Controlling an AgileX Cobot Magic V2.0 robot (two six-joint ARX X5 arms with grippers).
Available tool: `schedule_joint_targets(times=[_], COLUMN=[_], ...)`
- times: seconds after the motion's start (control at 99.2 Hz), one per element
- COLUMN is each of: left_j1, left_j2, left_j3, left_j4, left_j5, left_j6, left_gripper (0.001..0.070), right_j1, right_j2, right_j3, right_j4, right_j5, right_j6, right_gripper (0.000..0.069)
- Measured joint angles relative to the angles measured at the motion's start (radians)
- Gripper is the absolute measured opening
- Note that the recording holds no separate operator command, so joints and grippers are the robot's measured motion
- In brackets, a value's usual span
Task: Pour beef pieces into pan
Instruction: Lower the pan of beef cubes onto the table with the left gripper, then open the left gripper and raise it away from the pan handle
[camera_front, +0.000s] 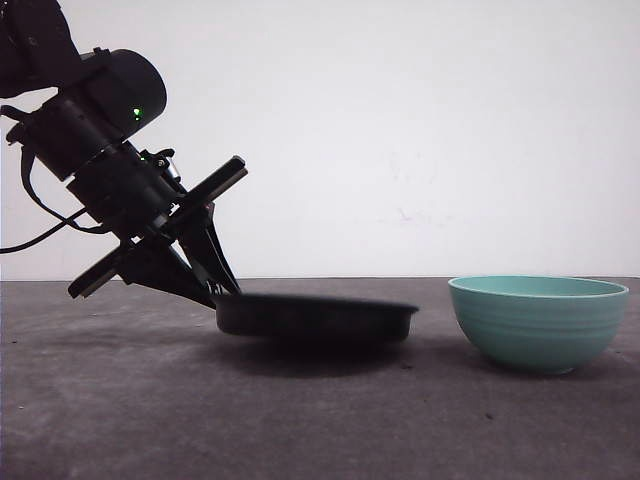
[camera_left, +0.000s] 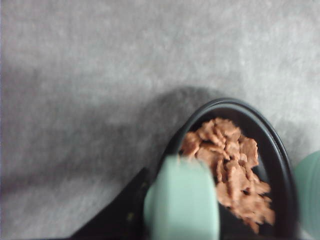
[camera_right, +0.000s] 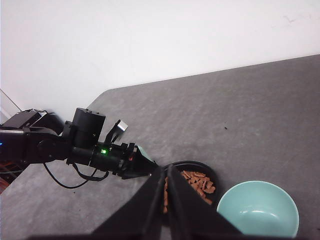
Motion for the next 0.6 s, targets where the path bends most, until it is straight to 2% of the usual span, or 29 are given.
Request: schedule_joint_targets(times=[0.05,0.111,0.181,0.302,0.413,0.514,0.605], left_j1=[-0.001,-0.001,-0.001,-0.001,-0.001,-0.001,-0.001], left_j2=[0.000,0.000,-0.003,-0.043,-0.150,-0.281,-0.414], left_j3=[0.000,0.000,0.000,0.000,0.000,0.000,0.000], left_j4=[-0.003,0.000,-0.002,-0.012,-0.042,-0.076,-0.116], left_j5=[-0.001,0.000,0.001,-0.029,-0.114,-0.204,-0.282], left_j6=[0.000,-0.002,-0.002,-0.007,-0.005,0.021,0.075], left_gripper=[0.0230,0.0384,0.0496,0.0586,0.0679,0.0693,0.0693], right_j1=[0.000,0.000,0.000,0.000,0.000,0.000,0.000], right_j2=[0.000,0.004,0.014,0.032,0.045,0.055,0.059], right_j3=[0.000,0.000,0.000,0.000,0.000,0.000,0.000], right_j4=[0.000,0.001,0.001,0.001,0.001,0.004,0.027], right_j5=[0.000,0.000,0.000,0.001,0.024,0.080,0.143], right_j6=[0.000,-0.001,-0.001,-0.002,-0.013,-0.041,-0.079], right_gripper=[0.0009,0.0009,0.0009,0.0009,0.0009,0.0009,0.0009])
